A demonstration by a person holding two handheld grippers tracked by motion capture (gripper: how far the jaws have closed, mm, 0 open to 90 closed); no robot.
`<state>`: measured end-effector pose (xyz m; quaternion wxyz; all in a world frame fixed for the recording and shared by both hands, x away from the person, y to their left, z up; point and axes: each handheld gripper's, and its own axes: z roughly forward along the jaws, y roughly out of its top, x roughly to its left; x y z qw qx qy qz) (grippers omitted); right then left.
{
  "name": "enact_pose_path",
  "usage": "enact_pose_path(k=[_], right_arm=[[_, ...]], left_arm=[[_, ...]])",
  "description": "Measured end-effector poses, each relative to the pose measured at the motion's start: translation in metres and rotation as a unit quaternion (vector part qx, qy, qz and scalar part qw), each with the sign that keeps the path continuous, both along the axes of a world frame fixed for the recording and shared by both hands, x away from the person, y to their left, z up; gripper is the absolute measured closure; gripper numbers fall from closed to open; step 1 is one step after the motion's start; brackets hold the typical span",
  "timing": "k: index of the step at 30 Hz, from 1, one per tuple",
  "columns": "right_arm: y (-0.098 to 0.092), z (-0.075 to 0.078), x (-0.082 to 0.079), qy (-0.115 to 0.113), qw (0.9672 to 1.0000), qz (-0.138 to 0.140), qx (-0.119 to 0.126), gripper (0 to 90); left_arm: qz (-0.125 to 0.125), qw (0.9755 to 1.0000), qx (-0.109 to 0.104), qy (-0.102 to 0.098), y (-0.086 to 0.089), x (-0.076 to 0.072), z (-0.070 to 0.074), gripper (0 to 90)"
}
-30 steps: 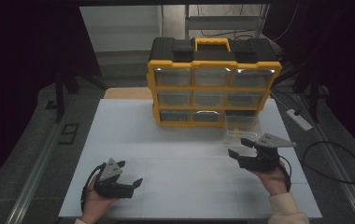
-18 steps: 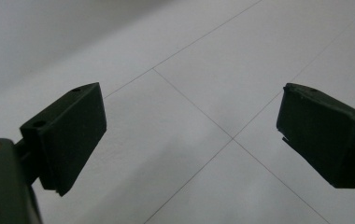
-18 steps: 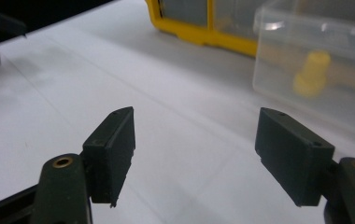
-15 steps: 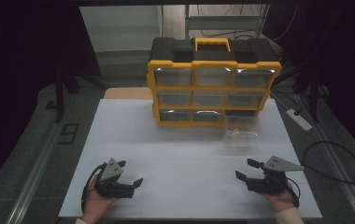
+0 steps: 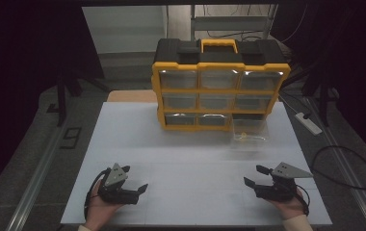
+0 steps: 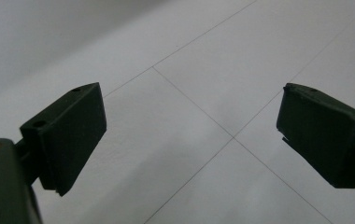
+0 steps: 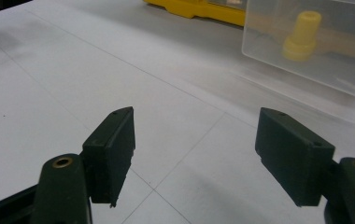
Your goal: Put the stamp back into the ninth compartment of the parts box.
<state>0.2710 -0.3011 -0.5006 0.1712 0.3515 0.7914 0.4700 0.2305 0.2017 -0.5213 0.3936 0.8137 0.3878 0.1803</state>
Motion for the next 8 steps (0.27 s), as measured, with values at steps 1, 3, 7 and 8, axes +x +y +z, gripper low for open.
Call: enact_pose_path(k=[1,3,7,8], right_arm=[[-0.0002,0.0003,-0.0001,0.0,1.0,0.0,0.0,29.6],[-0.0004,0.0004,-0.0002,-0.001,1.0,-0.001,0.0,29.7],[-0.0004,-0.0005,0.0005,-0.002,1.0,-0.004,-0.007,29.7],[-0.0004,-0.0006,0.0006,-0.003,1.0,-0.003,-0.008,29.6]], left_arm=[[0.0,1.0,0.0,0.0,0.0,0.0,0.0,8.5],[0.0,1.0,0.001,0.0,-0.0001,-0.0001,0.0,8.5],[0.0,1.0,0.001,-0.001,-0.0001,-0.0002,0.0,8.5],[0.0,1.0,0.001,-0.001,-0.0001,-0.0002,0.0001,8.5]])
